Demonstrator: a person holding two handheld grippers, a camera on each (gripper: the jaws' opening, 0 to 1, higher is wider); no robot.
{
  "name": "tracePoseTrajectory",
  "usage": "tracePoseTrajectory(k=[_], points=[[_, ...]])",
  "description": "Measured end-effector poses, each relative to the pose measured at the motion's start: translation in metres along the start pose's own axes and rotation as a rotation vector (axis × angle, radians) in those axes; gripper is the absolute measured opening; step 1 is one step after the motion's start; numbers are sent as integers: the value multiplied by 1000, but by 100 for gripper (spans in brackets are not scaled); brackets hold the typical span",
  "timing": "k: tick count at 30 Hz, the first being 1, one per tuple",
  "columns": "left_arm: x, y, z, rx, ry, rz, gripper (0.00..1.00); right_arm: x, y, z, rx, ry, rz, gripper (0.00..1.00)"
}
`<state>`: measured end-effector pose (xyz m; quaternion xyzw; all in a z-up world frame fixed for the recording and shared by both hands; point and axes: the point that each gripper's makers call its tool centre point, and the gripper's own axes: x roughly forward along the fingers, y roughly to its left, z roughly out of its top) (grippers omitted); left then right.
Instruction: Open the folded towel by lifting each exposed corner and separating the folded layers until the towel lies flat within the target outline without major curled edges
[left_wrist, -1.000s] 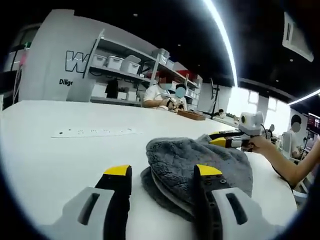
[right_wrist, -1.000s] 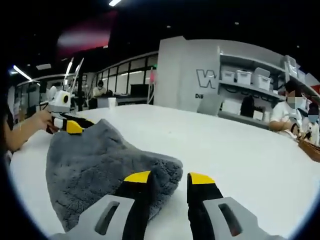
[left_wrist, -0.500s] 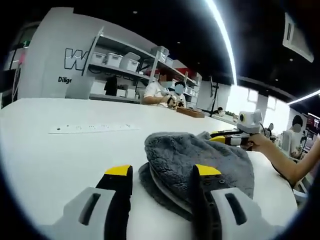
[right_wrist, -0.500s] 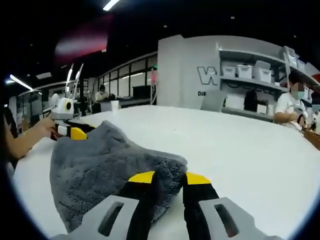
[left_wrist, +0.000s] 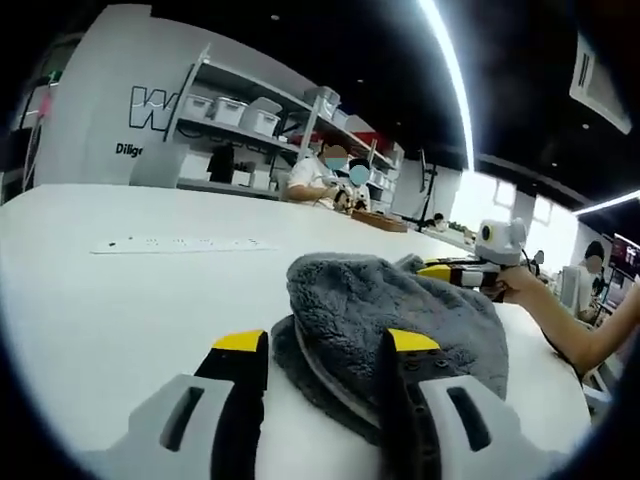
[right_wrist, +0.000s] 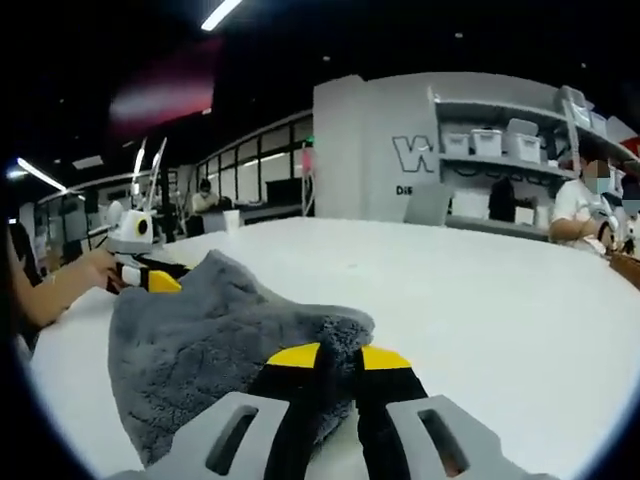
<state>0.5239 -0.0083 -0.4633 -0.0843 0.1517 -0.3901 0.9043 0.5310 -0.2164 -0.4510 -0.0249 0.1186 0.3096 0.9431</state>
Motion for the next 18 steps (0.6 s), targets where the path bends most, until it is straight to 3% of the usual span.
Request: tracePoseTrajectory(k=[9,18], points=[[-1,0,0,-6,2,2,46,-3,4,9,-54,-26,15,2],[-6,-1,15,-7,-53,3,44,-10,20,45,-59,-131,73,1]])
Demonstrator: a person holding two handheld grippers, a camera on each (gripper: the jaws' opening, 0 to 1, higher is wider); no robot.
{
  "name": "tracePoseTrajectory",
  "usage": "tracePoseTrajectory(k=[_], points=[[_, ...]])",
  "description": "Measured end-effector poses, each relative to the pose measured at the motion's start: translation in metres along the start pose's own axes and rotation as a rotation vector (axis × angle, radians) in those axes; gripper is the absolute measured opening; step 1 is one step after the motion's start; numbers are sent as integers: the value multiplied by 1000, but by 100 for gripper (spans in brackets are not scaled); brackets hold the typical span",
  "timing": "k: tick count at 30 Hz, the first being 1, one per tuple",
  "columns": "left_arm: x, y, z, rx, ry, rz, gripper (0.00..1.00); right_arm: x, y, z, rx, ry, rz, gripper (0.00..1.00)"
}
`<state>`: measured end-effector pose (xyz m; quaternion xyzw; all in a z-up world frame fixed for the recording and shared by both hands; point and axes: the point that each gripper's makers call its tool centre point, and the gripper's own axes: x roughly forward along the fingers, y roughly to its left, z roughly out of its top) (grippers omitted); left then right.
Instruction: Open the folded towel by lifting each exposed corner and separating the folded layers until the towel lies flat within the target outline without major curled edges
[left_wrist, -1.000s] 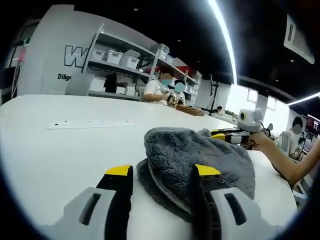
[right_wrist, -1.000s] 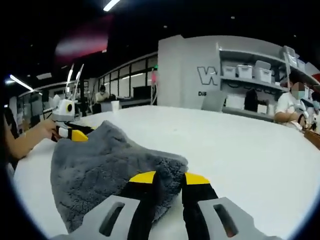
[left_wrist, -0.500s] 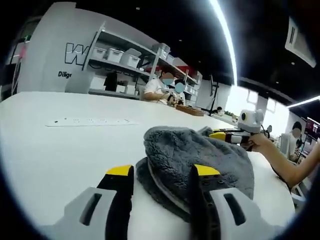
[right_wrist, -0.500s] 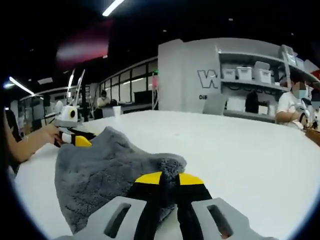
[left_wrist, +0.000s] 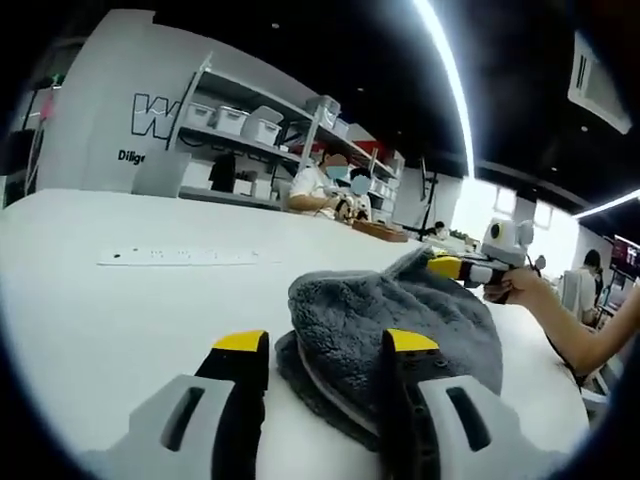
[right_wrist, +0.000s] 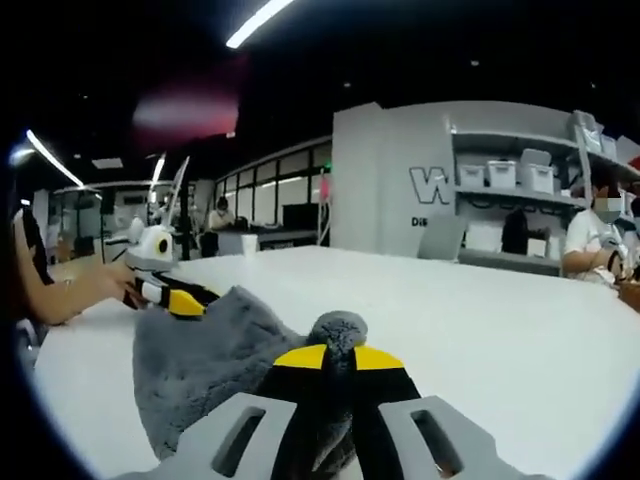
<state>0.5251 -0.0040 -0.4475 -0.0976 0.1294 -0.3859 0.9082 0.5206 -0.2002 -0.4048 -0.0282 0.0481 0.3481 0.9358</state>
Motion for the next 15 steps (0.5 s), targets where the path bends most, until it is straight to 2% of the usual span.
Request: tracePoseTrajectory(k=[7,10,12,13,15], points=[[-1,1,4,-15,-17,-3,43,-6,18,22,-67,-69,51,1],[0,0,3,-15,-17,-4,43,-10,37,42,-25,-163,152,1],[0,-1,3,-11,-14,-7,43,-13,41,45,-45,-167,161,1],[0,-1,2,-3,-9,-6,43,-15,45,46,-83,-164,174,1],[0,0,0,32,5,8,43,-17,52,47,-118,-163,190,1]])
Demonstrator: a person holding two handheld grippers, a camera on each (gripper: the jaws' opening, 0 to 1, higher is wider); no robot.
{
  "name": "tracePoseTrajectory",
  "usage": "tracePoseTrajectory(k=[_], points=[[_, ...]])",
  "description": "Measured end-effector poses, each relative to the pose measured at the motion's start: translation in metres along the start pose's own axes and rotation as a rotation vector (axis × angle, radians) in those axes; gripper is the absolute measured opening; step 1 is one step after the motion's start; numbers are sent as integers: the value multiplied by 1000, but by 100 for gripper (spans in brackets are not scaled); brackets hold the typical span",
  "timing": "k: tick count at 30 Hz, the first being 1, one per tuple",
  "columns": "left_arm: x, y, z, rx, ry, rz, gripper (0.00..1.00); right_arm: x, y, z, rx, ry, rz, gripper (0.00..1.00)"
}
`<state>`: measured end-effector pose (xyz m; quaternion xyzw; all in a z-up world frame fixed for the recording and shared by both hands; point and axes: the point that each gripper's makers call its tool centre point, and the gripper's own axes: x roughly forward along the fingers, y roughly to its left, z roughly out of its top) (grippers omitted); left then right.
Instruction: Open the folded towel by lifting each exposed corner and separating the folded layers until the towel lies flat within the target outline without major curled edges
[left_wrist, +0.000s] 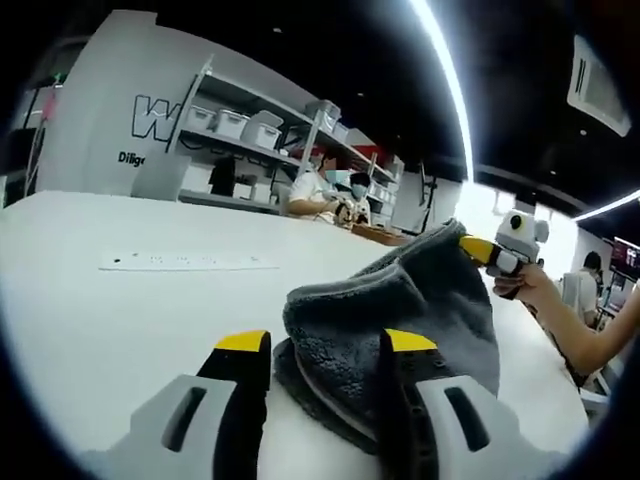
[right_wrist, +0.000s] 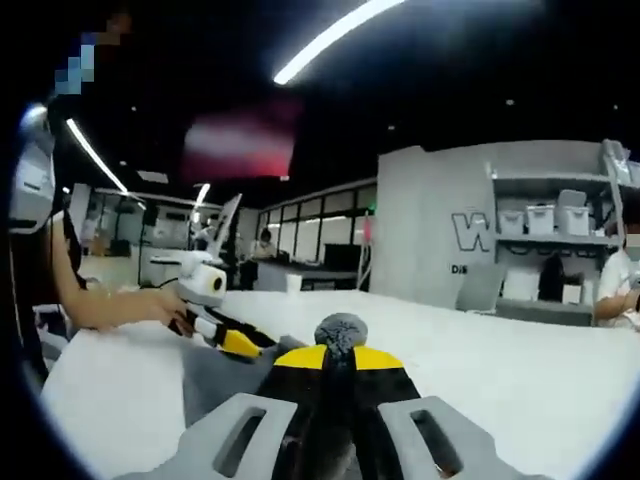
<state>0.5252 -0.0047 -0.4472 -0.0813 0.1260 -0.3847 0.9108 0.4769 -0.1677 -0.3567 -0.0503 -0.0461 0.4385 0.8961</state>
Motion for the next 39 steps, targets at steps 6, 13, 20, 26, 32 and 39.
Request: tracePoseTrajectory(k=[6,13,20,26,32,39], points=[[0,-1,1,-11,-5,-6,43,-2,18,9,-35,-25,60,1],[-1,1,2,2,-3,0,43,-4,29,25,-136,-58,74,1],[-3,1,5,-3,-7,0,43,-7,46,37,-186,-103,136,1],[-3,-3,6,5,-5,-5,43,-13,63,47,-230,-158,206,1],[-7,0,5,8,7,-25,43,-20,74,54,-229,-199,264,1],[-14,-9,7,4,8,-114,43,-26,90,58,-248,-224,332,1]])
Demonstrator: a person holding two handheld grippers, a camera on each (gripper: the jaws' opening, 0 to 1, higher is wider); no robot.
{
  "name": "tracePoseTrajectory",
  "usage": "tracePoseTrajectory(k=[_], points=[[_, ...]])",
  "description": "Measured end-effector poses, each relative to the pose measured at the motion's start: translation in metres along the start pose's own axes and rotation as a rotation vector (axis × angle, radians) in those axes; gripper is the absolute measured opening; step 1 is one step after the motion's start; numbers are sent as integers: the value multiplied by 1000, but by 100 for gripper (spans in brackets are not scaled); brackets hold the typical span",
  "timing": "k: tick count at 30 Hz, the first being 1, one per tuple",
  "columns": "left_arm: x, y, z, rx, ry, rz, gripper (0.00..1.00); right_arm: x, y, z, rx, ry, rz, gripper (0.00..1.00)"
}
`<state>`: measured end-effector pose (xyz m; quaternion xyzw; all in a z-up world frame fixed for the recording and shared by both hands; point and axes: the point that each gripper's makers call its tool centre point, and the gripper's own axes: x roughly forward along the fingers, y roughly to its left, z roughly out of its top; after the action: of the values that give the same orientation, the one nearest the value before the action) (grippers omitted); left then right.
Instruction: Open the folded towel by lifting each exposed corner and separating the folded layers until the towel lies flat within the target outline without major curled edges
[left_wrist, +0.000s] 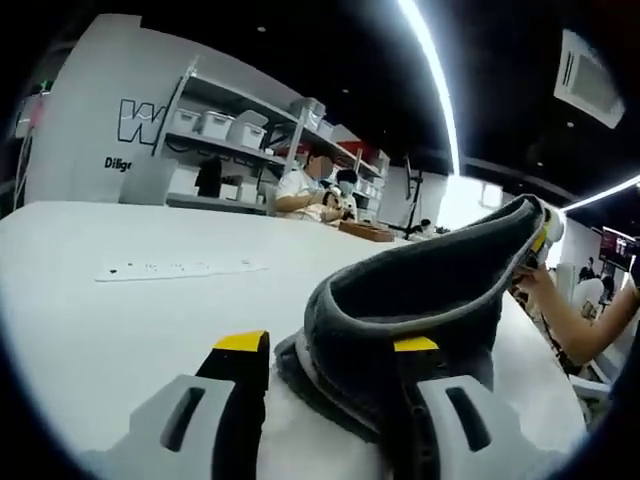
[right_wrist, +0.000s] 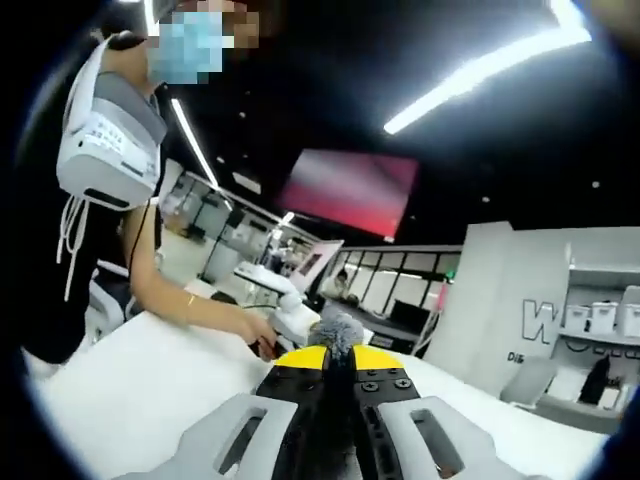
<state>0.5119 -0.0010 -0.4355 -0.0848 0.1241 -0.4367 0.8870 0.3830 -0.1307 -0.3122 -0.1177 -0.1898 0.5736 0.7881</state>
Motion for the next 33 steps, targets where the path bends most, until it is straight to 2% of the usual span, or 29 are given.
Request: tracePoseTrajectory(k=[3,7,9,14,19,25,28,33], points=[[-2,1,-2,18,19,-25,44,1,12,4,18,-20,53,1],[-3,0,-3,44,35,-46,45,3,21,3,14,-7,74,1],[-3,-1,-2,38,31,-77,45,2,24,4,15,-5,84,1],[-2,-14,-3,38,28,-129,40,0,36,9,20,-11,125,1],[-1,-22,-7,46,48,-149,36,-2,52,10,15,-1,180,1],[-4,-24,-1,53,35,-153,35,-4,57,11,13,4,199,1],[-4,-23,4,94,29,-133,35,-5,59,14,15,-2,206,1],[-4,-34,6,164,33,-168,23,-7,59,16,15,-6,200,1]])
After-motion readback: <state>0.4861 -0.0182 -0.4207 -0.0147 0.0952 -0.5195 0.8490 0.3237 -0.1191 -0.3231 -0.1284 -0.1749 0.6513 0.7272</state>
